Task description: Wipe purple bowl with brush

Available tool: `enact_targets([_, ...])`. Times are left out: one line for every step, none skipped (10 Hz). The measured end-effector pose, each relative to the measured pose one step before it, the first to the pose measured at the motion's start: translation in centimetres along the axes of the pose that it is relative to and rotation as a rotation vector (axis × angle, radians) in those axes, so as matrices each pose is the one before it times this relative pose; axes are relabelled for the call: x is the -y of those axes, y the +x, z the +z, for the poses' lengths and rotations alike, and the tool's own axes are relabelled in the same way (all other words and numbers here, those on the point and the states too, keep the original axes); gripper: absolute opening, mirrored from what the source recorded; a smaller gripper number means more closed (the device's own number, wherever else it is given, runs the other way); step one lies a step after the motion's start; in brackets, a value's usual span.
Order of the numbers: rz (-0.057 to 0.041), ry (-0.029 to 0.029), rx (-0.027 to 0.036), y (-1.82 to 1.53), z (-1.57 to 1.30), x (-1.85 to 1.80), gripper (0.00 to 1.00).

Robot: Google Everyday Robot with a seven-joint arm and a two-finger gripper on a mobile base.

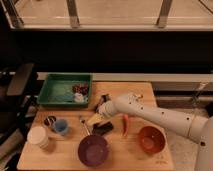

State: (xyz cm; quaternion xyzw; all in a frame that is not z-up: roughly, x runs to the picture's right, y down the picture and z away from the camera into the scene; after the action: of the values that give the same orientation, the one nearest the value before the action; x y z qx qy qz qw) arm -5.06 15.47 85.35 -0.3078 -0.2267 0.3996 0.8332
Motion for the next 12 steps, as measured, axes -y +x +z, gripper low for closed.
enact_targets([0.01965, 0.00134, -0.00050, 0.141, 0.336, 0.076, 0.80])
enact_targets([0.02046, -0.00073, -0.00598, 0.289, 0.653, 0.058, 0.80])
enact_targets([0.01059, -0.00138, -0.00756, 0.201, 0.543, 0.009, 0.80])
enact_targets([0.01604, 0.00173, -0.00881, 0.283, 0.536, 0.316, 0.80])
enact_targets([0.01175, 0.00434, -0.00302, 0.104, 0.215, 0.351, 0.80])
enact_targets([0.00307, 0.00215, -0.00161, -0.085, 0.224, 0.083, 0.80])
enact_targets([-0.00169, -0.00217, -0.00375, 0.079, -0.007, -0.096, 0.79])
enact_targets([-0.00018, -0.00023, -0.00241, 0.076, -0.119, 0.000, 0.73])
enact_targets([0.00046, -0.00031, -0.00061, 0.019, -0.014, 0.003, 0.64])
enact_targets([0.00071, 0.00055, 0.00013, 0.015, -0.031, 0.041, 0.55])
enact_targets([0.00103, 0.00089, 0.00046, 0.025, -0.047, 0.058, 0.45])
enact_targets([0.00139, 0.00104, 0.00067, 0.014, -0.062, 0.071, 0.33])
